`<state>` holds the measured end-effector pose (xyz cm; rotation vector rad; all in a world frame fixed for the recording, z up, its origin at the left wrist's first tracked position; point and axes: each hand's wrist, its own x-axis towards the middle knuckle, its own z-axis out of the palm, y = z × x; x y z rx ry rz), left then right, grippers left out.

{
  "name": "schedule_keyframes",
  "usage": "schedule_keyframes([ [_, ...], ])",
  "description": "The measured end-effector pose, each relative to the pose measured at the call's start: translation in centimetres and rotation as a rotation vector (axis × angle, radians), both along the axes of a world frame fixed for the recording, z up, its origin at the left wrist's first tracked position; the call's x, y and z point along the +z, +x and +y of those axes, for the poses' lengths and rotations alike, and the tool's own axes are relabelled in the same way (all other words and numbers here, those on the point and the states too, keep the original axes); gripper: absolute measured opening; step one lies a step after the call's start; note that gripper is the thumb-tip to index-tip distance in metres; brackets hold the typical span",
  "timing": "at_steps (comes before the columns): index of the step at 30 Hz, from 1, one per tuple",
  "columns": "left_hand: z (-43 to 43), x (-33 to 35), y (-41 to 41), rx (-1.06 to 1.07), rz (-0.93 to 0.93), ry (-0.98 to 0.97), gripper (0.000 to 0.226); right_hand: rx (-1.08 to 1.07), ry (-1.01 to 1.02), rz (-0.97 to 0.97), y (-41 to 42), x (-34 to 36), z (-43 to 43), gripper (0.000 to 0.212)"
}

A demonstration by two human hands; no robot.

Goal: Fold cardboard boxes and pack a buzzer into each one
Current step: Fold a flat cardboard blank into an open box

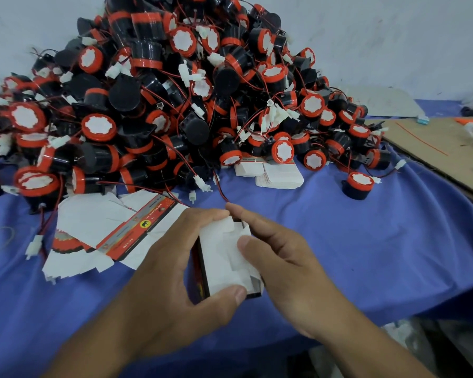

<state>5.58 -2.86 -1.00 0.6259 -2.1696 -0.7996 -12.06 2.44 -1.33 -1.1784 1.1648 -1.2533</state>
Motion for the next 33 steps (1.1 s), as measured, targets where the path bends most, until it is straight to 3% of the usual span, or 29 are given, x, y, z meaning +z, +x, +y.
schedule_keyframes([
  [8,0.3,0.1,-0.4,-0.006,0.006,0.026,0.066,0.046,-0.045,0.02,-0.3,0.1,0.2,0.045],
  [13,0.7,0.1,-0.6,-0.057,0.07,0.146,0.062,0.164,-0.048,-0.238,-1.1,-0.1,0.0,0.038],
  [18,0.7,0.0,-0.4,-0.104,0.053,0.12,0.068,0.091,-0.1,-0.104,-1.0,-0.3,0.0,0.045],
  [27,0.5,0.4,-0.6,-0.045,0.005,-0.079,0.068,0.037,-0.129,-0.002,-0.3,0.1,0.1,0.034],
  [33,0.3,0.4,0.0,0.027,0.017,-0.034,0.066,-0.015,-0.113,-0.079,-0.5,0.4,-0.1,0.042],
])
